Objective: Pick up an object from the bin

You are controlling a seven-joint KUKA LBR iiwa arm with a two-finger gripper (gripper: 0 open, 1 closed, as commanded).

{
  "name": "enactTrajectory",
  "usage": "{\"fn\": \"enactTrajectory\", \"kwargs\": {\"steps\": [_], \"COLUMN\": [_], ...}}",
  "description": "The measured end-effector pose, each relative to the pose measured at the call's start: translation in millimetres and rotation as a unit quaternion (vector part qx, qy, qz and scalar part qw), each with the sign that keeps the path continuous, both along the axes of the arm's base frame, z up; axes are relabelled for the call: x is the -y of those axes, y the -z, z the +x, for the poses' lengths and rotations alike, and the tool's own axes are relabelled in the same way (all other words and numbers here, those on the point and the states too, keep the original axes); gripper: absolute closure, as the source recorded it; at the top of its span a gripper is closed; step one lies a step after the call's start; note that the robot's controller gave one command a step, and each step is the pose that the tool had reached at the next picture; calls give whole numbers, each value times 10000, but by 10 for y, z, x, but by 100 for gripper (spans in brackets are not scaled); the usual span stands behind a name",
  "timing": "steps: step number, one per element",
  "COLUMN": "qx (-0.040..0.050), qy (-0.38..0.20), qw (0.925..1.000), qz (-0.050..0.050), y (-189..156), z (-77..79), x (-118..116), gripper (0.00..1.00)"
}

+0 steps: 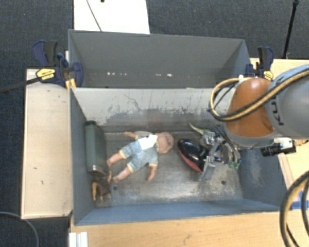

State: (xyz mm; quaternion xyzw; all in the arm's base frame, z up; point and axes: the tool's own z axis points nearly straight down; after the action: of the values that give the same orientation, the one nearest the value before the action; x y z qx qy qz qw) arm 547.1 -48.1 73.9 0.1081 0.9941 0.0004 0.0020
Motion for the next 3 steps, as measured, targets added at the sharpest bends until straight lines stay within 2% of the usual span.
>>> {"fn": "enactTrajectory", "kwargs": {"steps": [1, 2, 3], "qx": [-13, -29, 6], "qy": [-3, -15, -24], "qw": [10000, 10000, 10000], "qz": [2, 2, -1], "y": [-38, -235, -374], "z": [-10, -20, 0], "x": [-1, -1, 0], "gripper": [100, 100, 100]}}
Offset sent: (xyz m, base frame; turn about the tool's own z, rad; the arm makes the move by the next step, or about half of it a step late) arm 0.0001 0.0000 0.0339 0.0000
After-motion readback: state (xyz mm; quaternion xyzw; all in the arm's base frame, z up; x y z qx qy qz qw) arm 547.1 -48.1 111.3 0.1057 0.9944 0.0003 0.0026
